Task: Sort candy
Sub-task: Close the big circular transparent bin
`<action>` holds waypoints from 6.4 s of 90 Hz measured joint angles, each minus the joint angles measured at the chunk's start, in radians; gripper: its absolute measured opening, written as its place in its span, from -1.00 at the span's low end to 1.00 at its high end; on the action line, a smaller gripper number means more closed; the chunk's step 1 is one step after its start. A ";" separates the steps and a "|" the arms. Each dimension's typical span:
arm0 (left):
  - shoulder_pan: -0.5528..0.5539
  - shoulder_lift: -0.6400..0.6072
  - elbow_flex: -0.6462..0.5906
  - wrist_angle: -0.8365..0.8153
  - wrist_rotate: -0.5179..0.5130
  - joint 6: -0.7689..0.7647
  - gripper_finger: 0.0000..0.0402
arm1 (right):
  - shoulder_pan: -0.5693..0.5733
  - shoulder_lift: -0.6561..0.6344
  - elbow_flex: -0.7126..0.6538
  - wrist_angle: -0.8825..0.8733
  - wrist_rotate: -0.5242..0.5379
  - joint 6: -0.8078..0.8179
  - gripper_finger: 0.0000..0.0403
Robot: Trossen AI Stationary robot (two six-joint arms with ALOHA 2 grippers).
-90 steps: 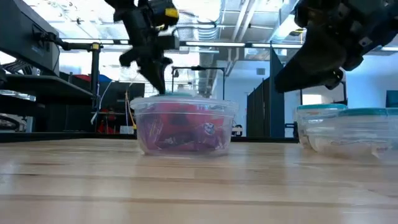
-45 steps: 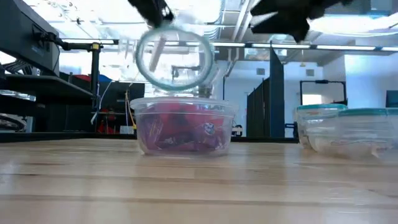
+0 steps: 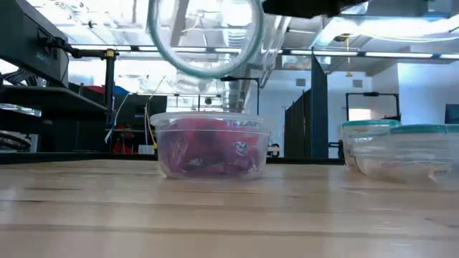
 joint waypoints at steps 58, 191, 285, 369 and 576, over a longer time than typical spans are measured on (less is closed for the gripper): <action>-0.017 0.000 -0.021 0.020 -0.069 0.083 -0.95 | -0.007 0.055 0.208 -0.435 -0.075 0.201 -0.82; -0.137 -0.414 -0.430 -0.168 -0.846 -0.147 -0.51 | -0.529 0.403 -0.121 0.554 -1.154 1.689 -0.83; -0.133 -0.253 -0.427 0.165 -0.503 -0.072 -0.51 | -0.553 0.392 -0.146 0.535 -1.335 1.633 -0.64; -0.001 0.291 -0.425 0.679 -0.356 0.084 -0.51 | -0.704 0.393 -0.148 0.444 -1.431 1.579 -0.64; -0.034 -0.052 -0.387 0.415 -0.522 0.019 -0.52 | -0.572 -0.067 -0.131 -0.209 -1.002 0.612 -0.12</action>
